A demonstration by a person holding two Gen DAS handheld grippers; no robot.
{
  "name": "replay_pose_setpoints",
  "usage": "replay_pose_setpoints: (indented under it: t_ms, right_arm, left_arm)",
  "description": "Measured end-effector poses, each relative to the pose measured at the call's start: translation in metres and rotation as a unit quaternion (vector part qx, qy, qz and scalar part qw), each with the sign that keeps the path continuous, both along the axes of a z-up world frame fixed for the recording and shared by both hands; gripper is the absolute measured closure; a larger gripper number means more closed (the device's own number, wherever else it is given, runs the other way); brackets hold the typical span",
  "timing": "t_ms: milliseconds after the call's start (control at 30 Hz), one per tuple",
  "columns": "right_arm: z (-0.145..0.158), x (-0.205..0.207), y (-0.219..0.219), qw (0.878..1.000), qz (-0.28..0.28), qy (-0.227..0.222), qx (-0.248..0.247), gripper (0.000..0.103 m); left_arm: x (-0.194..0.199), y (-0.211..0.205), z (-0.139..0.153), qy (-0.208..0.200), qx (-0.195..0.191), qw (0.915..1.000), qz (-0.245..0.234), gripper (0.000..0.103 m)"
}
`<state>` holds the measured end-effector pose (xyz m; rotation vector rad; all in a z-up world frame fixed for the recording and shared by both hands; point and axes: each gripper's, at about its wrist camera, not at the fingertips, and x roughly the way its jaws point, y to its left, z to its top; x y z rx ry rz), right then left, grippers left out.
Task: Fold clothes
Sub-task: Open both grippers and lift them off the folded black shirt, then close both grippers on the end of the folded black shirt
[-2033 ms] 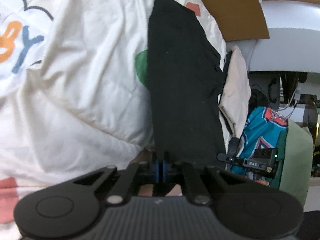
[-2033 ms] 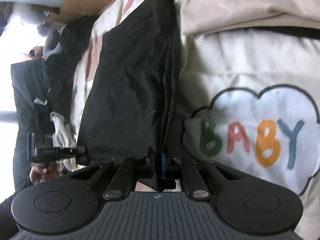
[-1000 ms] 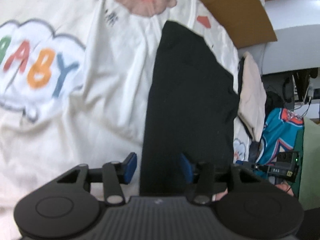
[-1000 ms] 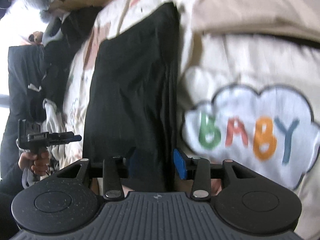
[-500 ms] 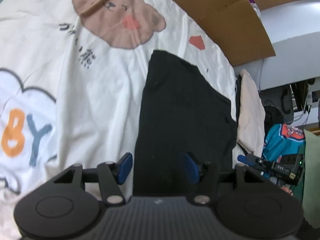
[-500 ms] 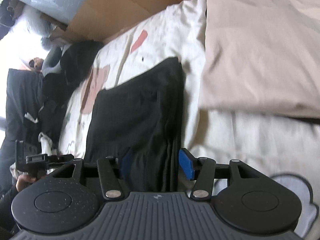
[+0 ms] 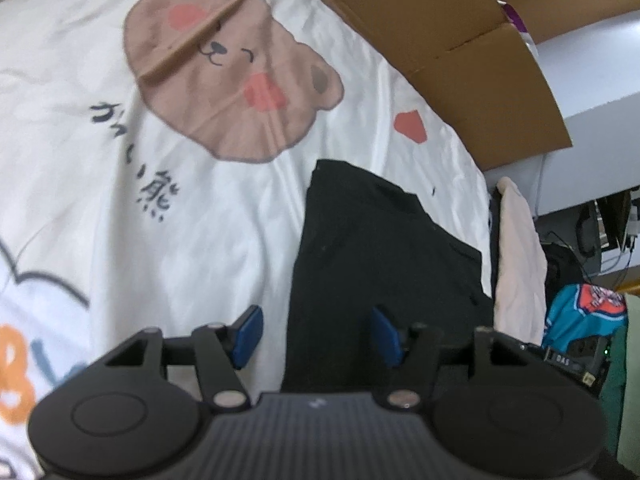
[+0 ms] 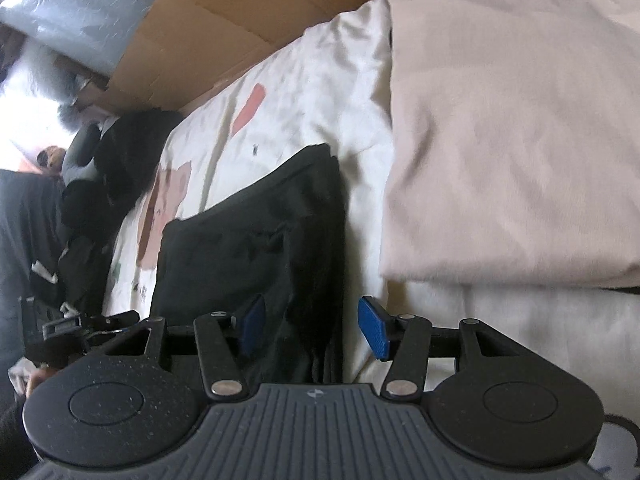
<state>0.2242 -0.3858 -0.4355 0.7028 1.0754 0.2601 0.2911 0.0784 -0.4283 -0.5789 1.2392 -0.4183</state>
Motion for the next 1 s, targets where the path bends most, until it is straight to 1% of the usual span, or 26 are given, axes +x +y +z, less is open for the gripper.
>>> replay_pose_setpoints:
  t_ms: [100,233,367,433,467,500,533,600,700,733,767,833,867,933,1000]
  right_arm:
    - [-0.009,0.007,-0.001,1.0,-0.01,0.004,0.019,0.045]
    - [-0.019,0.012,-0.004,0.999,-0.027,0.009,0.044,0.045]
    - [-0.026,0.015,-0.004,0.997,-0.03,0.01,0.065,0.045]
    - [-0.027,0.017,-0.002,0.997,-0.026,0.009,0.067,0.047]
    - [-0.027,0.019,-0.001,0.997,-0.024,0.008,0.068,0.049]
    - [-0.028,0.02,0.0,0.997,-0.022,0.008,0.069,0.058]
    - [-0.027,0.021,0.001,0.998,-0.018,0.008,0.067,0.061]
    - [-0.025,0.022,0.001,0.998,-0.013,0.005,0.064,0.073]
    - [-0.018,0.023,-0.002,0.997,-0.017,-0.007,0.07,0.074]
    - [-0.016,0.023,-0.003,0.997,-0.018,-0.011,0.072,0.074]
    - [-0.014,0.023,-0.004,0.997,-0.019,-0.014,0.074,0.074]
    - [-0.013,0.022,-0.005,0.997,-0.015,-0.016,0.072,0.073]
    - [-0.014,0.023,-0.004,0.997,-0.013,-0.013,0.07,0.073]
    - [-0.015,0.023,-0.004,0.998,-0.009,-0.007,0.065,0.069]
    - [-0.017,0.021,-0.003,0.998,-0.009,-0.004,0.06,0.056]
  left_arm:
    - [0.009,-0.005,-0.004,-0.004,0.007,1.0,-0.003,0.041]
    - [0.016,-0.007,-0.007,-0.016,0.005,0.9999,0.002,0.041]
    - [0.024,-0.006,-0.006,-0.026,0.007,0.9995,0.014,0.043]
    - [0.026,-0.005,-0.005,-0.032,0.017,0.9992,0.018,0.044]
    - [0.027,-0.005,-0.003,-0.037,0.025,0.9989,0.015,0.044]
    - [0.028,-0.006,-0.002,-0.041,0.032,0.9985,0.012,0.045]
    - [0.029,-0.007,-0.002,-0.044,0.037,0.9983,0.008,0.045]
    - [0.031,-0.01,-0.003,-0.046,0.041,0.9981,0.001,0.044]
    - [0.036,-0.012,-0.004,-0.05,0.032,0.9982,0.004,0.045]
    - [0.038,-0.011,-0.005,-0.046,0.019,0.9987,0.012,0.049]
    - [0.041,-0.009,-0.007,-0.041,0.003,0.9989,0.021,0.064]
    - [0.045,-0.007,-0.011,-0.033,-0.02,0.9988,0.032,0.079]
    - [0.046,-0.007,-0.012,-0.032,-0.021,0.9987,0.034,0.086]
    - [0.046,-0.003,-0.012,-0.035,-0.024,0.9983,0.039,0.093]
    - [0.044,0.001,-0.01,-0.039,-0.033,0.9978,0.043,0.093]
